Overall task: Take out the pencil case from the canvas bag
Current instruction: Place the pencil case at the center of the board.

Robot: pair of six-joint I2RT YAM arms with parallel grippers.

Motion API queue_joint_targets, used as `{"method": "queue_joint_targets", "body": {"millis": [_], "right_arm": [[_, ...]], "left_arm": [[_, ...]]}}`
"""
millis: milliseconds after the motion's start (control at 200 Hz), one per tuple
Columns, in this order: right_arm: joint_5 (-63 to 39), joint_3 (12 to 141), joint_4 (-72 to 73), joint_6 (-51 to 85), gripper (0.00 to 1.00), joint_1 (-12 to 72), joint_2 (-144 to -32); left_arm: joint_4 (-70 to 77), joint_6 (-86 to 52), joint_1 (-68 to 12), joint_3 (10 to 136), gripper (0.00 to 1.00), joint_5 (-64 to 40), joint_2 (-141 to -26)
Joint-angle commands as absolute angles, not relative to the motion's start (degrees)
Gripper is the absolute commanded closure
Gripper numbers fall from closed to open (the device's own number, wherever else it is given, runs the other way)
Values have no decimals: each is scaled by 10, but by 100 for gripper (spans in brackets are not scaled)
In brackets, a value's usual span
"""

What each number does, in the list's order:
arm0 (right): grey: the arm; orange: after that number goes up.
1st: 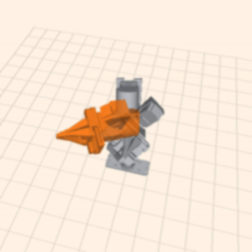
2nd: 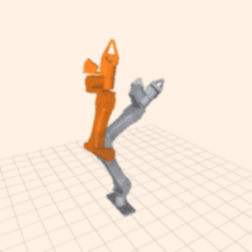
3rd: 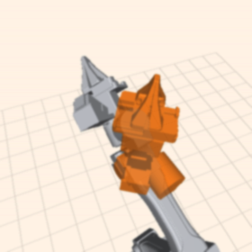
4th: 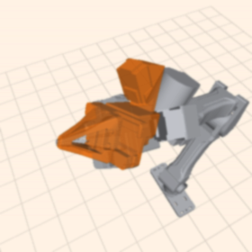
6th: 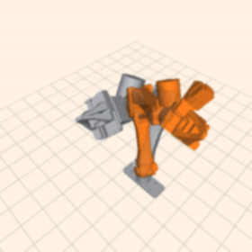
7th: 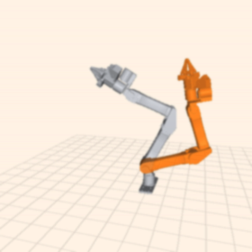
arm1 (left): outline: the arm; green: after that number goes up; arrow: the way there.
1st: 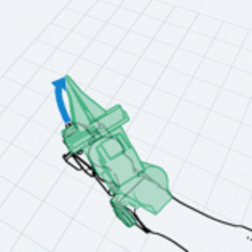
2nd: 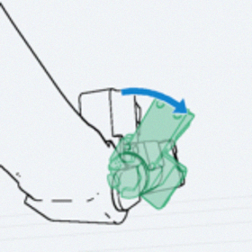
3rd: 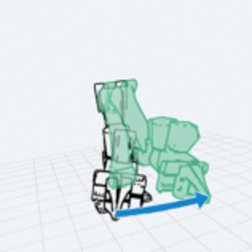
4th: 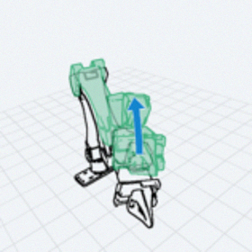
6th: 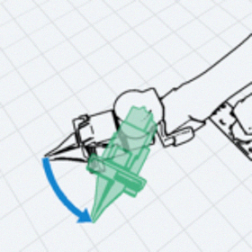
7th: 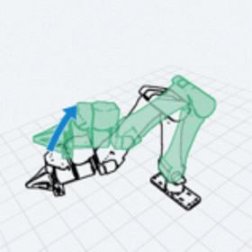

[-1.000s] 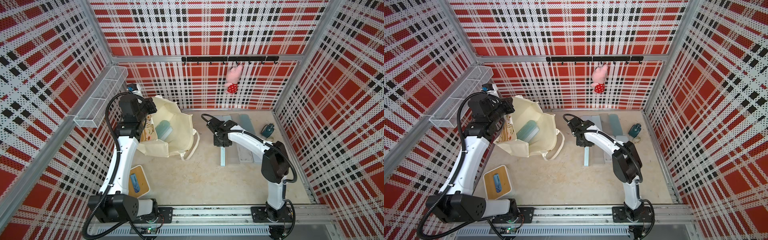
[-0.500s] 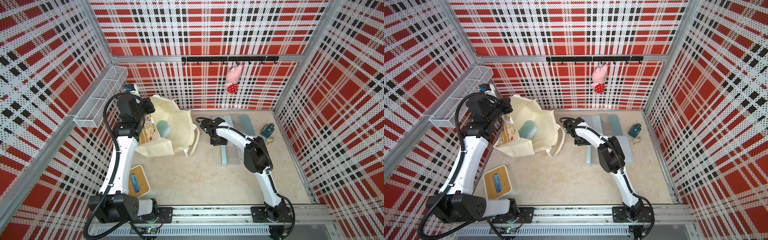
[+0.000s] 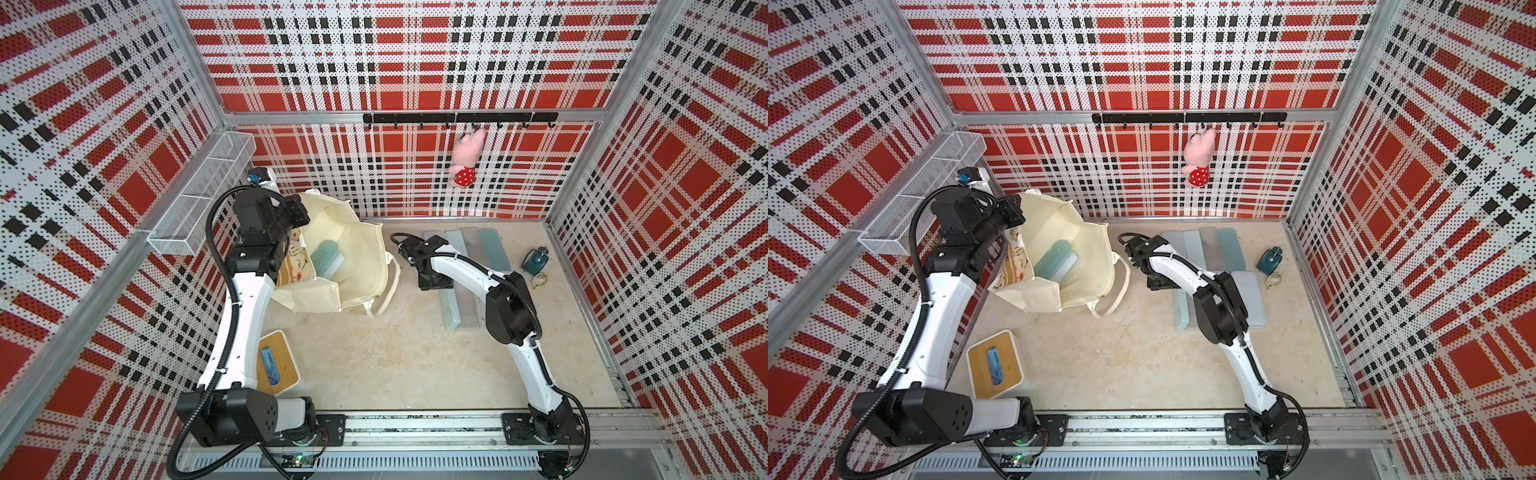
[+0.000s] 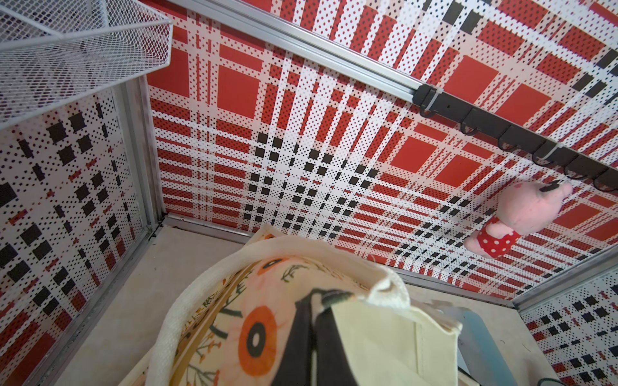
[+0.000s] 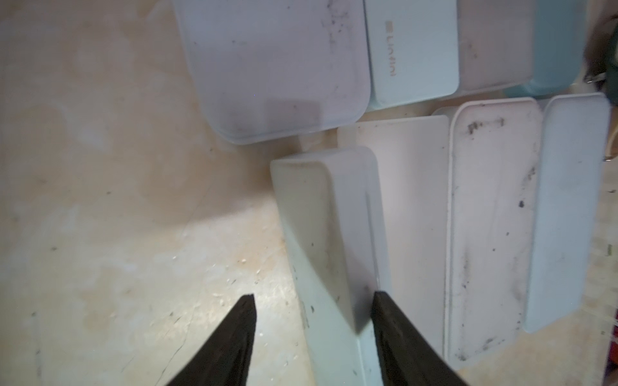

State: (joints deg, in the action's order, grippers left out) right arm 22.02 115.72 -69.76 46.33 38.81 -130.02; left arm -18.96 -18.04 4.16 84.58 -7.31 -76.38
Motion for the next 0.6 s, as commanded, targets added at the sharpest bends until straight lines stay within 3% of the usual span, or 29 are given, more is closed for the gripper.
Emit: {"method": "queue_joint_targets", "body": {"millis": [0,281,591], "right_arm": [[150,1124,-608,446,41,384,-1243],[29,1042,-490,422,45,383,-1176],[142,881,-434,416,56,369,-1047]], "left_arm": [[-120,-189,47,855,100,-85,-732],[-112,-193,47,837,100,-101,-727],[-91,-178,-17,801,100,-123,-714]]}}
